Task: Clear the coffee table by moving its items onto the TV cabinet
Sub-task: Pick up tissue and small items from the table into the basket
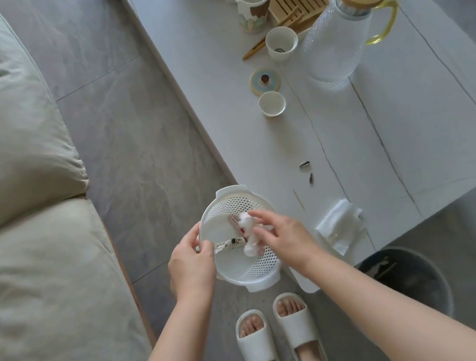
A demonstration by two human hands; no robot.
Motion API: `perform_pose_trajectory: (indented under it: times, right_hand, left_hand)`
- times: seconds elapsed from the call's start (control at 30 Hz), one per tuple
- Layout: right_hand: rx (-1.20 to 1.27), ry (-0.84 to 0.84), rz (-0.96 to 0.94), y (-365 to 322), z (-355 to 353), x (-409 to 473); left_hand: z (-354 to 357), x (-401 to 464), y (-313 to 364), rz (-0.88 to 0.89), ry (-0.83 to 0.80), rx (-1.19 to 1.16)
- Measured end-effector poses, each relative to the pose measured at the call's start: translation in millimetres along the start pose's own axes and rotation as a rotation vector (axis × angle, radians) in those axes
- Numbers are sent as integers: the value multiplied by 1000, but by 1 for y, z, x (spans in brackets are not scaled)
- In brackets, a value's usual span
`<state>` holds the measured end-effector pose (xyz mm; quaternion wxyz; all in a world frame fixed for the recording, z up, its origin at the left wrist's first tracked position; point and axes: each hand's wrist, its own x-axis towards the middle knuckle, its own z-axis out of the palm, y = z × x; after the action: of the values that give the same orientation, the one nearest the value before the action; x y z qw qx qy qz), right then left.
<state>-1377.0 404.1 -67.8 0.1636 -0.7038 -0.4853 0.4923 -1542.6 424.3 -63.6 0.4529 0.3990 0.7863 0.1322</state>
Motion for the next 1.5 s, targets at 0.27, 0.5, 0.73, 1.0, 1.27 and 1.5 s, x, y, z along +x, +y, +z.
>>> perform_pose_trajectory:
  times: [0.27, 0.5, 0.73, 1.0, 1.27, 1.5]
  right_hand:
    - [-189, 129, 85, 39, -30, -20]
    - [-423, 153, 260, 101, -78, -28]
    - [-649, 8, 303, 129, -72, 4]
    - [-694, 154, 209, 130, -72, 14]
    - [9, 88, 204, 98, -114, 21]
    - [22, 464, 114, 77, -127, 74]
  left_hand:
    - [-4, -13, -6, 14, -21, 23]
    - [8, -15, -15, -10, -55, 3]
    - [15, -4, -35, -43, -21, -30]
    - [18, -3, -41, -52, 6, -21]
    - [18, -3, -34, -69, 11, 14]
    - [18, 14, -36, -82, 31, 25]
